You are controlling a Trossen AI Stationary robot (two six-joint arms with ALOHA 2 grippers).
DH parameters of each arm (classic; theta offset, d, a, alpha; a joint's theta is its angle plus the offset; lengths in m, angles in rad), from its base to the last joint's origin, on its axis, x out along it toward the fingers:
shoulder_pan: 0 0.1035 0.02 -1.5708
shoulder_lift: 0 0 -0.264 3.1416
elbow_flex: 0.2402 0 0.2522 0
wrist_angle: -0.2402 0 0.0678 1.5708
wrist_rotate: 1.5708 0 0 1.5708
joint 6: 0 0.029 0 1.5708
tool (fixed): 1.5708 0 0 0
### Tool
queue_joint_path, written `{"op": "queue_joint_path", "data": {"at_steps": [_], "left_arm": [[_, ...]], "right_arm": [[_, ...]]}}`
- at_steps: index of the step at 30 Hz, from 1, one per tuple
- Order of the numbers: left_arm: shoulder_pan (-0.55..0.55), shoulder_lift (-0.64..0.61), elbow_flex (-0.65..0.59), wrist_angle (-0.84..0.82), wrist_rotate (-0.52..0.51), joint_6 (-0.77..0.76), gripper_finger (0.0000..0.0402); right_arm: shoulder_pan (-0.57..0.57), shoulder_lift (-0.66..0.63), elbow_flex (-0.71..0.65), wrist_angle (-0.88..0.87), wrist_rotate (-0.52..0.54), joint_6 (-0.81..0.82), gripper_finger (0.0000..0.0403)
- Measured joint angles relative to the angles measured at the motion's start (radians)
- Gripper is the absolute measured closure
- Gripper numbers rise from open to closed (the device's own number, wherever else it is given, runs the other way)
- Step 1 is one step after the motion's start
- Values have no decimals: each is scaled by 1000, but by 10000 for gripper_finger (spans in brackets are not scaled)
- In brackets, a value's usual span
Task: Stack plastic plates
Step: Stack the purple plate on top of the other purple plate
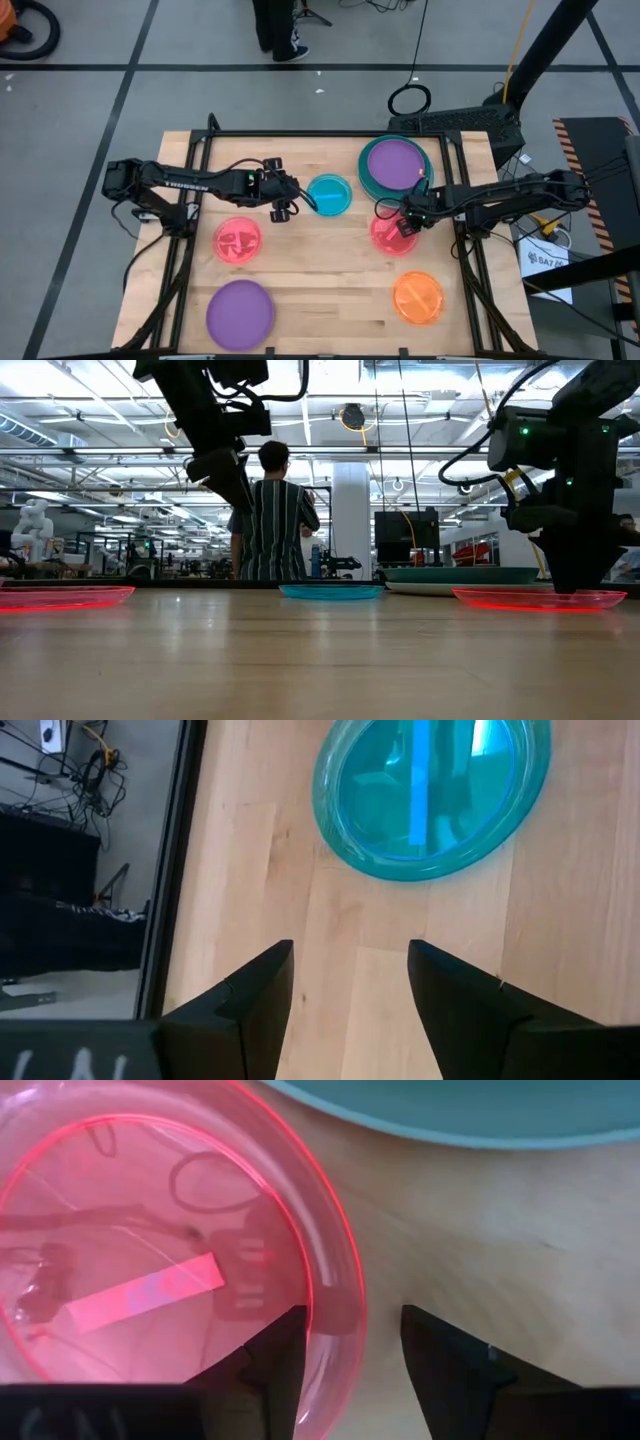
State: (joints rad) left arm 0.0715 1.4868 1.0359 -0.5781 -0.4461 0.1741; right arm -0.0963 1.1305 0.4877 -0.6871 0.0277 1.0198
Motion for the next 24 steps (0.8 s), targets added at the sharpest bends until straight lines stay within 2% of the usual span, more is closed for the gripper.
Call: {"op": "queue_joint_path", "data": {"at_steps": [9,24], "left_arm": [[0,0,0,0,0,0,197],[0,0,0,2,0,0,197]], "right_arm": [[0,1,-1,34,3,-57,253],[0,2,-2,171,15,-88,346]]}}
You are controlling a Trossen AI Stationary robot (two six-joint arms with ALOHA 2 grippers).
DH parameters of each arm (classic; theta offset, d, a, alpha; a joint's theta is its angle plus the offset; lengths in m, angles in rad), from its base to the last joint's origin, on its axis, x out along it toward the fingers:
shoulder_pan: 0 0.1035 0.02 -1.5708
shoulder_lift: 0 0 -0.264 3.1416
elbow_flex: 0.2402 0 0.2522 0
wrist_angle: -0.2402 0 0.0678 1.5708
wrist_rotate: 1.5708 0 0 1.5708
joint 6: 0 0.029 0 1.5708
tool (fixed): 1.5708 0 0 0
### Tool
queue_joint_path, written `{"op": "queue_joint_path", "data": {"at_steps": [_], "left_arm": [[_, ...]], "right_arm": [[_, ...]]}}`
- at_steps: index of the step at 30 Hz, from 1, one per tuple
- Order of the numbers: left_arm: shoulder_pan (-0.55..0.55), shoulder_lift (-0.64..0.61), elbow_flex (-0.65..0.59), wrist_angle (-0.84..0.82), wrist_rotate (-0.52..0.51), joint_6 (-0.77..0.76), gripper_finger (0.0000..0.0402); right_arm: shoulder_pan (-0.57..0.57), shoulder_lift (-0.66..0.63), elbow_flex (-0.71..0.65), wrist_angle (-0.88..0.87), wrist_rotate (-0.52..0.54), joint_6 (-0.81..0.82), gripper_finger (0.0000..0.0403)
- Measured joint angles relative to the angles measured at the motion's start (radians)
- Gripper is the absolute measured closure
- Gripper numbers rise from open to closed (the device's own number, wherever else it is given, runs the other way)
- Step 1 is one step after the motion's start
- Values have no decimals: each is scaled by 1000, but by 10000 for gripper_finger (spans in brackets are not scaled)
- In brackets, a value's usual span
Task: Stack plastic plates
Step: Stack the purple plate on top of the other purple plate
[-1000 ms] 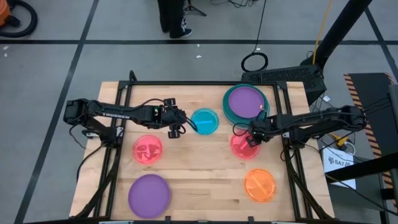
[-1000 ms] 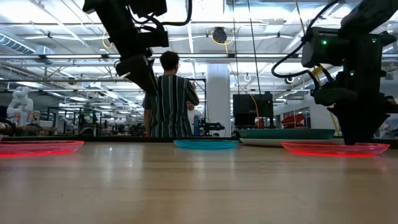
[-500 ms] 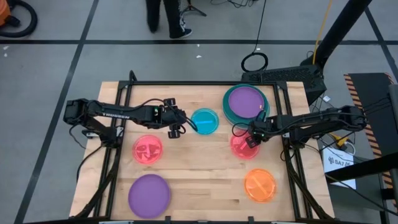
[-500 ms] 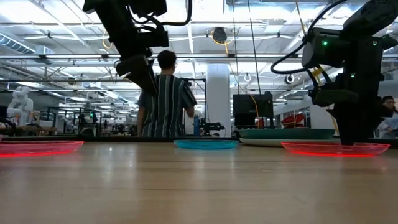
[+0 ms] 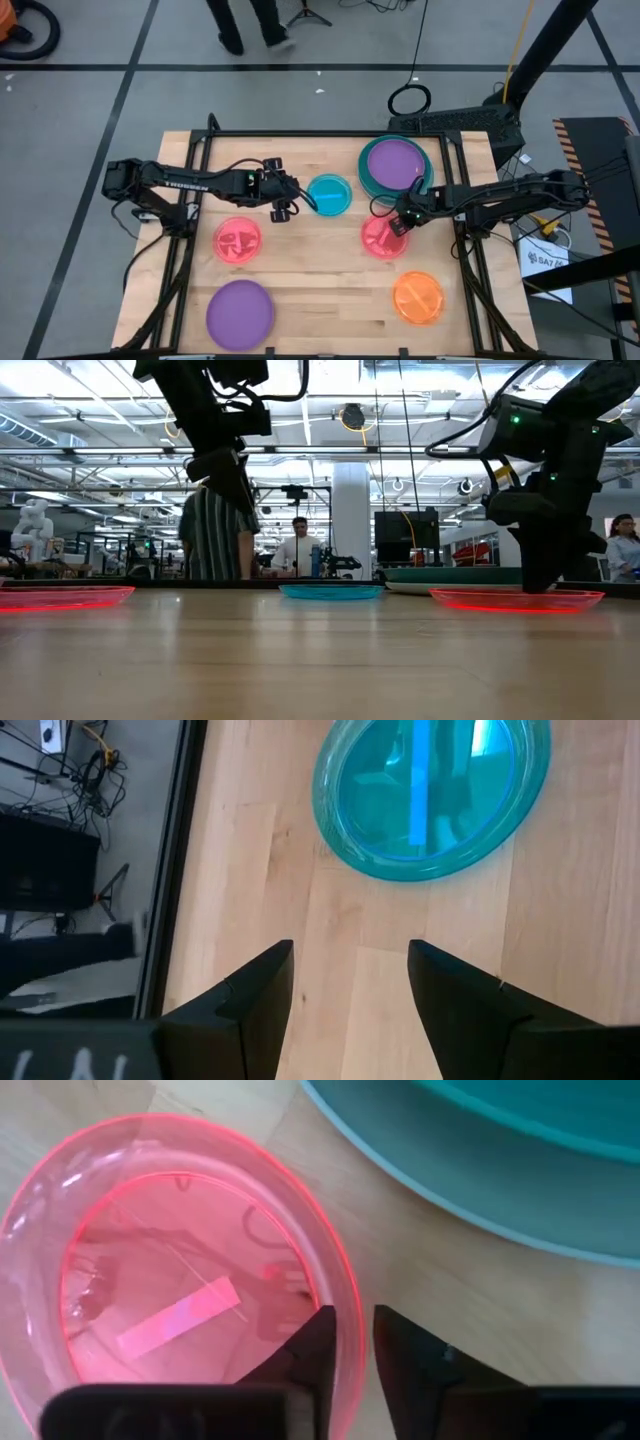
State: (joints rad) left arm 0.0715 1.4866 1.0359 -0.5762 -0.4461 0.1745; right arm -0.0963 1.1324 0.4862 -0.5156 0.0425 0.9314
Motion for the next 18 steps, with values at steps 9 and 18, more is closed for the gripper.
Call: {"op": "queue_joint_path", "data": {"at_steps": [9,18], "left_arm": [[0,0,0,2,0,-1,197],[-4,0,0,67,1,-23,197]], "right_arm": [[0,0,0,0,6,-1,399],[0,-21,0,81,7,-27,401]]}}
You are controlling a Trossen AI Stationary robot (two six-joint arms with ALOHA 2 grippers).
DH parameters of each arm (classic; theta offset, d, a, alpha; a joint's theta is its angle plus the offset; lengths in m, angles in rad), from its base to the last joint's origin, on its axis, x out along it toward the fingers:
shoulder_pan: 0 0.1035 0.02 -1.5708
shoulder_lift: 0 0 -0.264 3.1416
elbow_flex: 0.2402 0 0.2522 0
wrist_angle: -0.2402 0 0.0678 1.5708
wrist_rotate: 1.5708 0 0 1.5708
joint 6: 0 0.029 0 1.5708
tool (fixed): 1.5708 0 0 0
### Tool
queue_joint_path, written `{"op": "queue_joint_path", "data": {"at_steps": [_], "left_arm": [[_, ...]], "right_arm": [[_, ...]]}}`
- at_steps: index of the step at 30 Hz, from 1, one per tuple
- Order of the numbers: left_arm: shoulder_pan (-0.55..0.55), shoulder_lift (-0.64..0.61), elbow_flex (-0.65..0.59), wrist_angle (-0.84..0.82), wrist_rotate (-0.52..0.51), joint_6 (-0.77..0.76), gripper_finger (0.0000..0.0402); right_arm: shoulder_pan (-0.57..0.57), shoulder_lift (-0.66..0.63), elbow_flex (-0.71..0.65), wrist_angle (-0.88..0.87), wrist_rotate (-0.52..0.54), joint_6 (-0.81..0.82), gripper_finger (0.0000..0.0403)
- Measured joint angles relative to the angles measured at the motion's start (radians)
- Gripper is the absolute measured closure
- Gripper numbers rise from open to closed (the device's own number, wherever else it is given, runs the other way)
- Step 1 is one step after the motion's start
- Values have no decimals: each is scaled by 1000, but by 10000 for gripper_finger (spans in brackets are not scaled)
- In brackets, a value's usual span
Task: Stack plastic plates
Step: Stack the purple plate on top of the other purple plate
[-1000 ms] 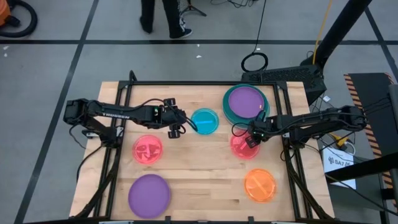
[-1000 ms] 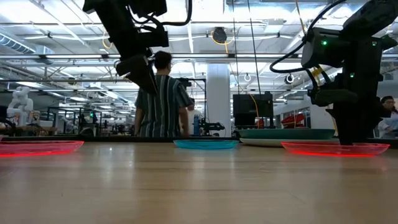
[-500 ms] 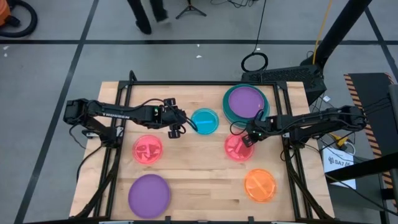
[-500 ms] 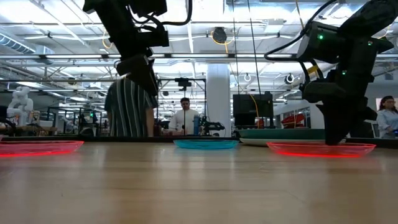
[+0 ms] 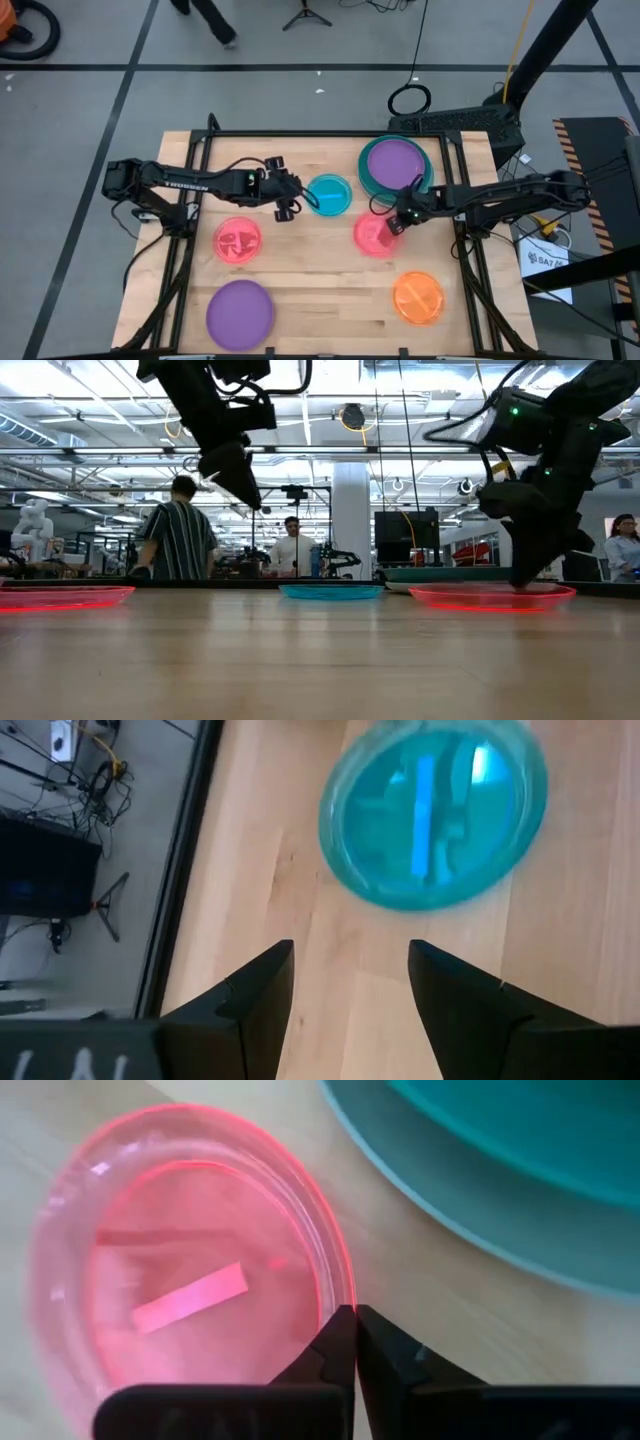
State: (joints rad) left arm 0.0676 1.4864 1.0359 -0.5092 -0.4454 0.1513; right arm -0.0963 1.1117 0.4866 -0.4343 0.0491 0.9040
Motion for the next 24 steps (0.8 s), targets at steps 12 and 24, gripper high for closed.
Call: {"op": "queue_joint_path", "data": {"at_steps": [12,24], "left_arm": [[-55,0,1,47,1,-12,197],[-180,0,1,99,1,-227,197]], "right_arm": [[-6,-24,0,309,0,-112,402],[-20,-24,0,430,32,-215,403]]}}
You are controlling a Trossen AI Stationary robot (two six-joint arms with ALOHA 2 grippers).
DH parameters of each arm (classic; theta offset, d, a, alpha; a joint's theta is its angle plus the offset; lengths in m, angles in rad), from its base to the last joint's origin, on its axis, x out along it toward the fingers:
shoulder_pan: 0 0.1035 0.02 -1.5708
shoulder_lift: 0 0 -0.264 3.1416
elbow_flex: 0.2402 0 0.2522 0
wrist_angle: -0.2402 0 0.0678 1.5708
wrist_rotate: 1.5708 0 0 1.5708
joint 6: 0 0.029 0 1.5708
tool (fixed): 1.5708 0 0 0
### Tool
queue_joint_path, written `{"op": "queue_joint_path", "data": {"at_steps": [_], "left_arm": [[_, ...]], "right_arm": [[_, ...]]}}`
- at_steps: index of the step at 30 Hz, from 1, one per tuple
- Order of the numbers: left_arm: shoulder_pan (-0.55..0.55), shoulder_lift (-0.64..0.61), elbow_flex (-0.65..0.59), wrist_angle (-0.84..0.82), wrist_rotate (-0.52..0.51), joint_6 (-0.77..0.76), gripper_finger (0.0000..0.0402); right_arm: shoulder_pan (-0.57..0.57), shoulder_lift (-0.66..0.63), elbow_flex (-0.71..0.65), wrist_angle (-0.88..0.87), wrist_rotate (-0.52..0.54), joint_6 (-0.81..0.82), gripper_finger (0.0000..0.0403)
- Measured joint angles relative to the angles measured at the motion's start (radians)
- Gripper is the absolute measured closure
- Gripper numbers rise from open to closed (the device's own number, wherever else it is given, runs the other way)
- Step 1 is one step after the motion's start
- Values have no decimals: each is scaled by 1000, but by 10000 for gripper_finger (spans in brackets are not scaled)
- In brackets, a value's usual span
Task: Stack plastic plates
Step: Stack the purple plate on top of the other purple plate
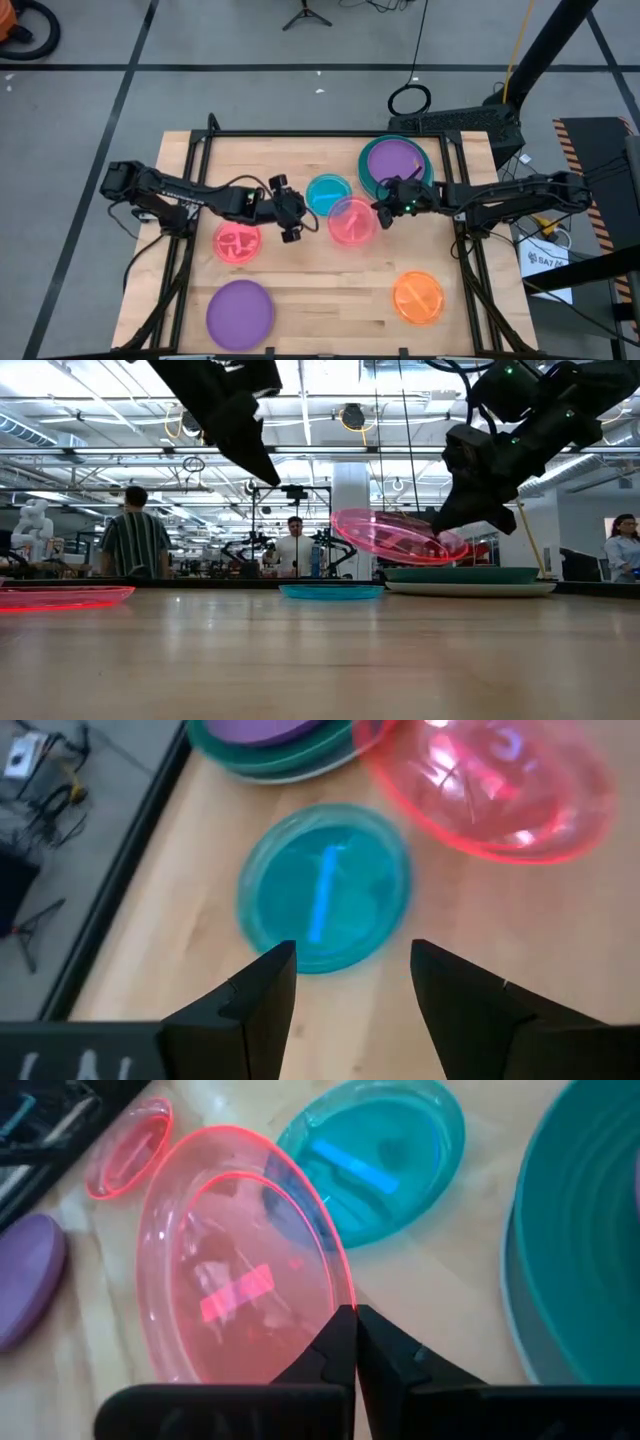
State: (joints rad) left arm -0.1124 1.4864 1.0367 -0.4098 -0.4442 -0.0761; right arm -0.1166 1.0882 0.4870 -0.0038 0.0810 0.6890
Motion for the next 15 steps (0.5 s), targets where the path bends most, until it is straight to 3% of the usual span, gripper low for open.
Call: {"op": "queue_joint_path", "data": {"at_steps": [10,15], "left_arm": [[-154,0,0,170,0,8,197],[-217,0,0,241,0,19,197]], "right_arm": [[10,0,0,146,102,-57,403],[-52,-3,0,204,155,-73,403]]}}
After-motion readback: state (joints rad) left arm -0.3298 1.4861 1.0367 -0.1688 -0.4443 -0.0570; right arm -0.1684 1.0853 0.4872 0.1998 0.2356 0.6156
